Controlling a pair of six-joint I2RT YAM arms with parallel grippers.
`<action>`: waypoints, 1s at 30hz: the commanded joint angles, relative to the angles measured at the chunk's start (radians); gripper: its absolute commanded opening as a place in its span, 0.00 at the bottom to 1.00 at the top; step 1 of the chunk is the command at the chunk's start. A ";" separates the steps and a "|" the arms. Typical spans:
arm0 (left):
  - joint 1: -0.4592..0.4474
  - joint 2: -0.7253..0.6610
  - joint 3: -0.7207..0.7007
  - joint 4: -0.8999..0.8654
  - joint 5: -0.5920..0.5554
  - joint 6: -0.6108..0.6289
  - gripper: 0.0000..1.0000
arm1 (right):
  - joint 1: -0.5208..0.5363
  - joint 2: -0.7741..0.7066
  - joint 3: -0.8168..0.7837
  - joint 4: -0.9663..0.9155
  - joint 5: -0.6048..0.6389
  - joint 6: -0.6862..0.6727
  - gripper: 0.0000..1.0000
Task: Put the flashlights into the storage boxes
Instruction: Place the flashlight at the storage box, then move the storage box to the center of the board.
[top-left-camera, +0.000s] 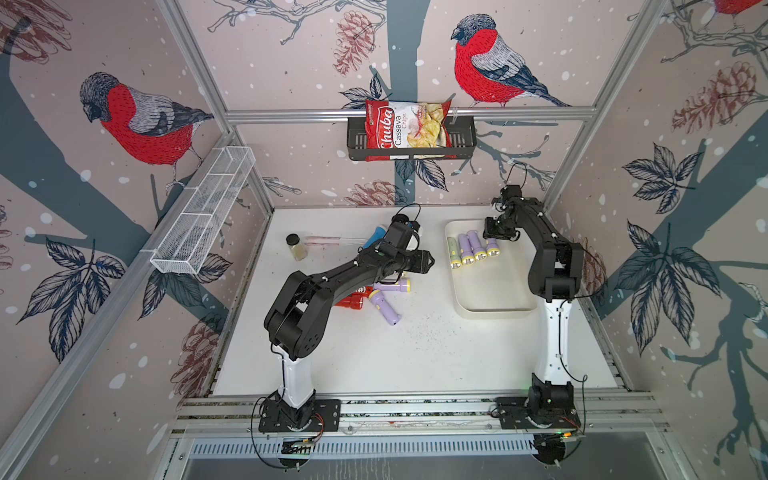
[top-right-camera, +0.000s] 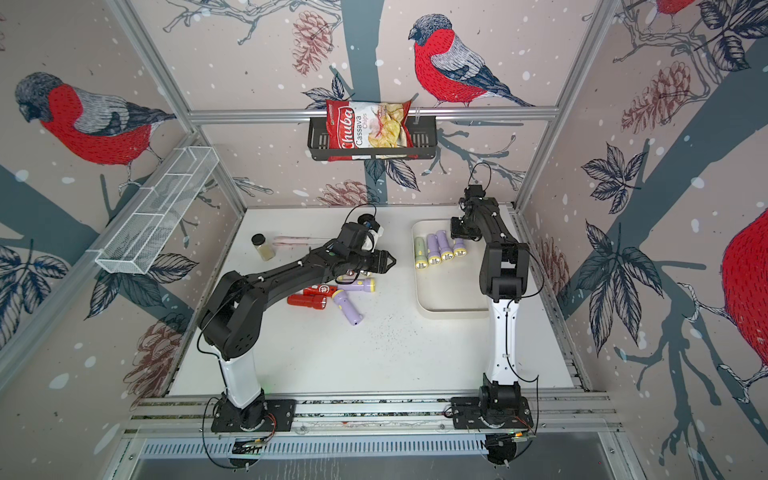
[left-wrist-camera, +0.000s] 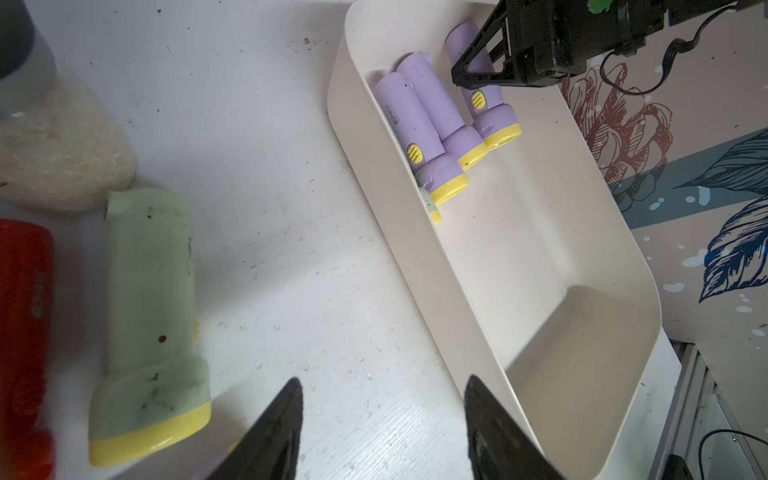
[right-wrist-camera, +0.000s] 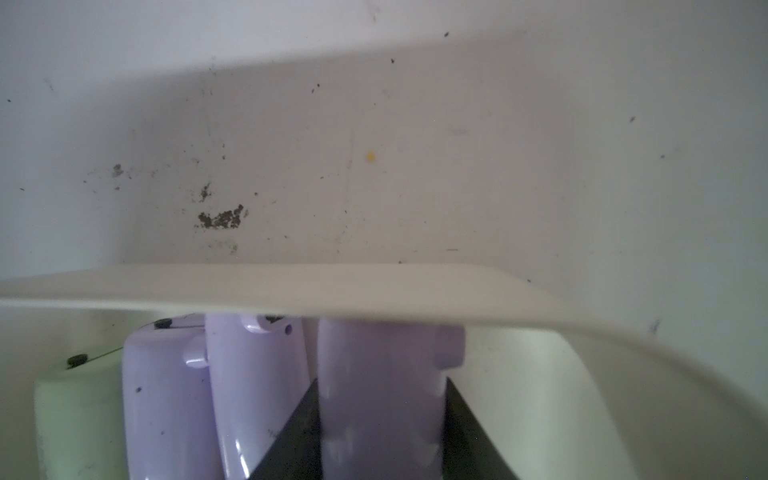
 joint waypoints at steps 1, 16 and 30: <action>0.002 -0.019 -0.010 0.003 0.004 0.005 0.62 | -0.004 -0.002 0.023 0.001 -0.021 0.015 0.53; 0.002 -0.184 -0.139 0.020 -0.040 -0.025 0.62 | 0.113 -0.424 -0.338 0.065 -0.010 0.090 0.62; 0.002 -0.379 -0.371 0.052 -0.082 -0.062 0.62 | 0.437 -0.781 -0.986 0.226 -0.090 0.326 0.66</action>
